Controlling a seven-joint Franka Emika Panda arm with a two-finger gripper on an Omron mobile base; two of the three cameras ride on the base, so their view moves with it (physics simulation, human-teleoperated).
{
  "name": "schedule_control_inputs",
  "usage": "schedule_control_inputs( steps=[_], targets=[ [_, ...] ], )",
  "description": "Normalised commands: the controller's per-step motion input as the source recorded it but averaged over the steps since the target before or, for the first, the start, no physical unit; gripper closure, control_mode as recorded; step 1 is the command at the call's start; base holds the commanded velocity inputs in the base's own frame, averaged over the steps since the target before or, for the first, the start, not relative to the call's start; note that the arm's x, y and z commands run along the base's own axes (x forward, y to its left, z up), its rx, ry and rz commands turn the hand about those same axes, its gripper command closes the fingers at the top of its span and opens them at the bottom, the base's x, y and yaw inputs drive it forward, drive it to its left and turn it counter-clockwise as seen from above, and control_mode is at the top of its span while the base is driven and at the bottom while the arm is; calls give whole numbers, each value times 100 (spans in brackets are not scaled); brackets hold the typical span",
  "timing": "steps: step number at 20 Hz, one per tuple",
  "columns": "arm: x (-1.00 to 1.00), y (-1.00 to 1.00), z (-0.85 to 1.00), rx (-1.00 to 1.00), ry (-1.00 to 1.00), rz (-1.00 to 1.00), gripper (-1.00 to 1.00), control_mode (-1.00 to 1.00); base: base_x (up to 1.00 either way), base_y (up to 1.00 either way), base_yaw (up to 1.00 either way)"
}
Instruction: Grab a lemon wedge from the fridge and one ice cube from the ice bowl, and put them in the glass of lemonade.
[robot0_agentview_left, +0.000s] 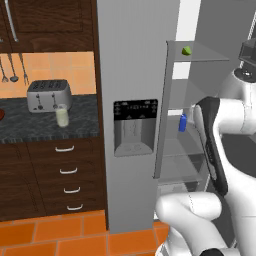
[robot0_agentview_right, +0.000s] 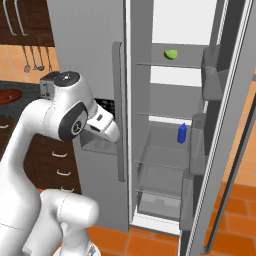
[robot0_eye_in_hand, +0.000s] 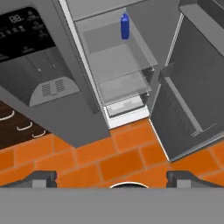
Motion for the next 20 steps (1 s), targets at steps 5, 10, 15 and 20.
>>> schedule_control_inputs(
  steps=[5,10,15,20],
  targets=[
    [-100,0,33,5,-5,11,-100,-100,0,0,0],
    [-96,23,36,0,0,19,-100,-100,0,0,0],
    [-52,74,43,-5,4,8,-100,-100,0,0,0],
    [-4,13,0,0,0,0,-100,-100,0,0,0]
  ],
)
